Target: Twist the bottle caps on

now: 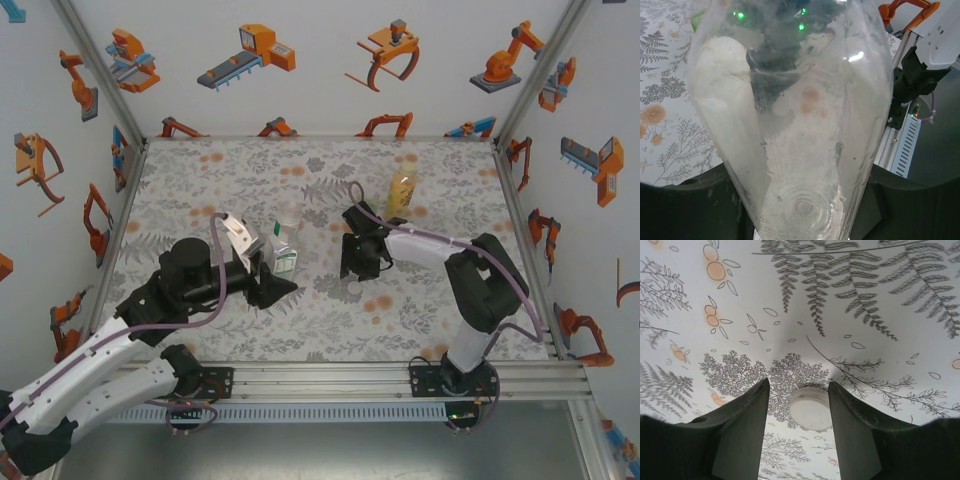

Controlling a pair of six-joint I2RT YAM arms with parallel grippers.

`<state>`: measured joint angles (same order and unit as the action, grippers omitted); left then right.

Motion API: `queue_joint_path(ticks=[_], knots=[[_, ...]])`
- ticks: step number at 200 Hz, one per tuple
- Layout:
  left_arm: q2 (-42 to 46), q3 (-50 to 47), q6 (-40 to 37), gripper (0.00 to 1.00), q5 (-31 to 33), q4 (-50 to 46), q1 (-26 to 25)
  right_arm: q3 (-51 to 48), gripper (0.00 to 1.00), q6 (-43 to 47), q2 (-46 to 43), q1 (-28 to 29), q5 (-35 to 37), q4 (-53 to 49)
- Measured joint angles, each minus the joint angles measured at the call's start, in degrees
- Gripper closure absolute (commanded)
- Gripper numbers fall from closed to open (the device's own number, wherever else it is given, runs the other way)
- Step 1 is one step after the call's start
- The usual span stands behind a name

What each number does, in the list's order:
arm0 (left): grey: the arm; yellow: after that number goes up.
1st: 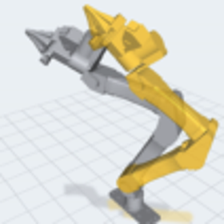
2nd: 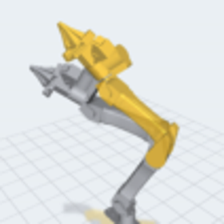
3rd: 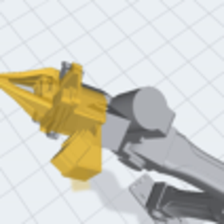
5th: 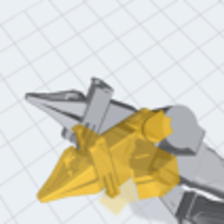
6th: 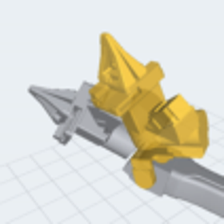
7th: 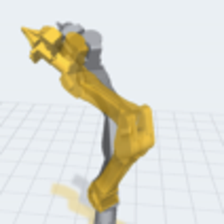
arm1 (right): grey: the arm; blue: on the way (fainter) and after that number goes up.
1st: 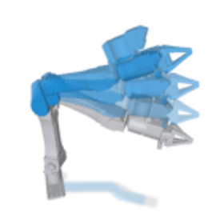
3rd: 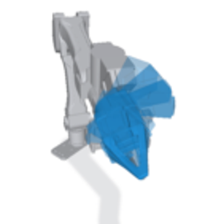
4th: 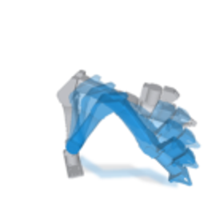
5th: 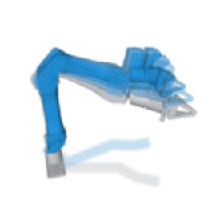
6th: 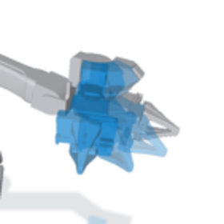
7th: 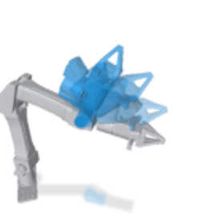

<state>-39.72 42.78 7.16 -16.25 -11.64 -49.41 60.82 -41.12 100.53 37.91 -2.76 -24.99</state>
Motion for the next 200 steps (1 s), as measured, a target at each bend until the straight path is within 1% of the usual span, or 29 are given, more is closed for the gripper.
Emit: queue_joint_path(ticks=[29, 64, 126, 200], knots=[[0.28, -0.39, 0.07, 0.98, 0.24, -0.07, 0.0, 3.48, 0.51, 2.25, 2.38, 3.96, 4.28, -4.26], [0.09, -0.7, 0.11, 0.98, 0.24, -0.07, 0.0, 3.85, 0.51, 3.28, 2.62, 6.56, 6.58, -7.5], [-1.16, -1.03, 0.59, 0.98, 0.2, 0.13, 0.0, 2.64, 0.51, 3.26, 1.66, 8.04, 6.93, -10.1], [-1.75, -1.18, 1.01, 0.98, 0.17, 0.5, 0.0, 2.19, 0.57, 3.06, 1.22, 8.46, 6.84, -10.38]])
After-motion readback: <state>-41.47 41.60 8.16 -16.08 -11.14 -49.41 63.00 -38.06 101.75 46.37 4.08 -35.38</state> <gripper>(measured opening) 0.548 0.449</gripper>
